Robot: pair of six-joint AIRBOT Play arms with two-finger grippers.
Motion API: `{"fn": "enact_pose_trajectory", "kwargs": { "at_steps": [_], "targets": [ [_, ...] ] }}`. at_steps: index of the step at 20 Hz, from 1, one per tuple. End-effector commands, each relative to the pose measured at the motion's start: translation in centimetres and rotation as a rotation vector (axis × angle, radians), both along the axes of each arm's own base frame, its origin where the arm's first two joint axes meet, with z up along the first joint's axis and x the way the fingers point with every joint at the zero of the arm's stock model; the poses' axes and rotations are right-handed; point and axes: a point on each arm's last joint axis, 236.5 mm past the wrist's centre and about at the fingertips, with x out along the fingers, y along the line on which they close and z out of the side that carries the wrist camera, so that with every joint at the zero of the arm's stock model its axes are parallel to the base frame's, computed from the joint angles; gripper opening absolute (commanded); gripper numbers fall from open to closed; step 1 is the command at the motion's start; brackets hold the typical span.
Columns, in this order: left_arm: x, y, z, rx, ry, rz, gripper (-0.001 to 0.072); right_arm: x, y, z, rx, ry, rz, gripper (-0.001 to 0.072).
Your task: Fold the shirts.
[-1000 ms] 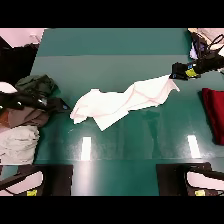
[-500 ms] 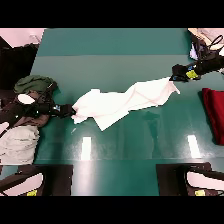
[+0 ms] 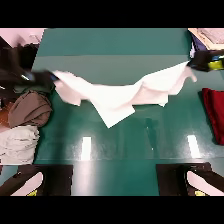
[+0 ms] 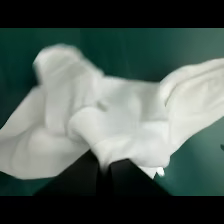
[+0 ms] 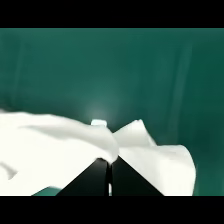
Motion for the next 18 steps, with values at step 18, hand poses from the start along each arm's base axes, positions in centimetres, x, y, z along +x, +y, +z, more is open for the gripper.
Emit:
{"fn": "enact_pose_trajectory", "kwargs": {
  "at_steps": [18],
  "targets": [
    [-11.6, -2.7, 19.0, 0.005, -0.315, -0.090, 0.0029, -6.1, -5.0, 10.6, -0.085, -0.086, -0.088, 0.0012]
  ]
}}
